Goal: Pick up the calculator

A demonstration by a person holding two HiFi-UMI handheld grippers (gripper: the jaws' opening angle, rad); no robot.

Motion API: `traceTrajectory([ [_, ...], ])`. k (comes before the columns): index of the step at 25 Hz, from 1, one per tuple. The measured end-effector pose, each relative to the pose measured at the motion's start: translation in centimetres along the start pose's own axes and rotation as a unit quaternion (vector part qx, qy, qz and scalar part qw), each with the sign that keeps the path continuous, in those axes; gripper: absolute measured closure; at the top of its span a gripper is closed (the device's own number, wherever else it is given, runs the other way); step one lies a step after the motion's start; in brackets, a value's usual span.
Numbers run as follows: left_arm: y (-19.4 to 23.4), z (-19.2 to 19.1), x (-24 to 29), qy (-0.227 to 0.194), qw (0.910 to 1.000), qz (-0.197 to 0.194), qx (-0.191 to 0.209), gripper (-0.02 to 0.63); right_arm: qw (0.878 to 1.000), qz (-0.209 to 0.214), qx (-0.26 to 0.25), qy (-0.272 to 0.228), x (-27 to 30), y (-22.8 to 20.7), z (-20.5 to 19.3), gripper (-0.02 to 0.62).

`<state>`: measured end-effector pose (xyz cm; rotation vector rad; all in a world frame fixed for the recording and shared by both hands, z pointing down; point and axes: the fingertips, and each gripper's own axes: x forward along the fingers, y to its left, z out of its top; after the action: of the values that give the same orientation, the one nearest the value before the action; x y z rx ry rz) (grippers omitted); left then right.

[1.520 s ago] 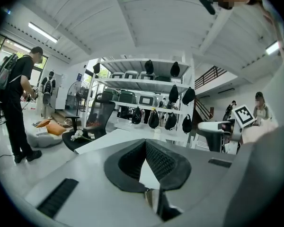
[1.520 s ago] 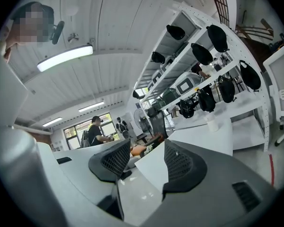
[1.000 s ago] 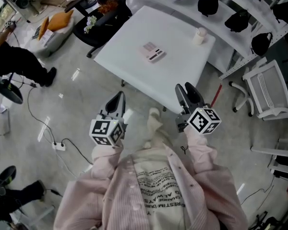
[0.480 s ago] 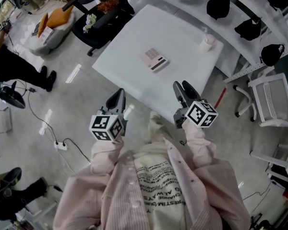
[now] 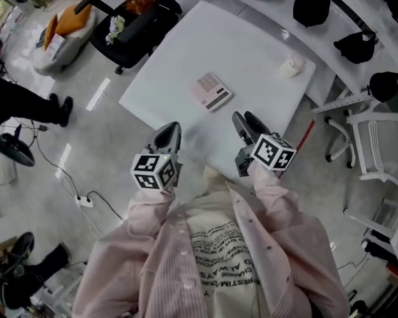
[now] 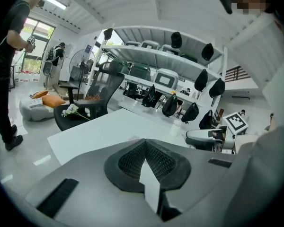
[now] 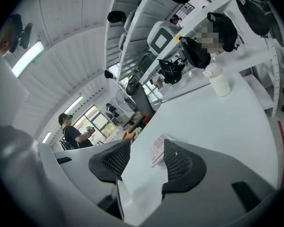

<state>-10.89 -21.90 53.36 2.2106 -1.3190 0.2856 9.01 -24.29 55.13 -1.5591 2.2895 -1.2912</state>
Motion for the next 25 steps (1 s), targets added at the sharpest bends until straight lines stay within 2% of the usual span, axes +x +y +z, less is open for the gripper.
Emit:
traceTrajectory([
  [12,2.5,-2.3,6.5,0.048,0.9985,0.008,-0.026,0.604,0.995,-0.013,0.085,0.052,6.7,-4.0,-2.2,0.402],
  [25,3.7,-5.1,9.7,0.085,0.9948,0.018,-0.052,0.604,0.982,-0.016,0.155,0.104,10.7,-6.1,-5.7,0.402],
])
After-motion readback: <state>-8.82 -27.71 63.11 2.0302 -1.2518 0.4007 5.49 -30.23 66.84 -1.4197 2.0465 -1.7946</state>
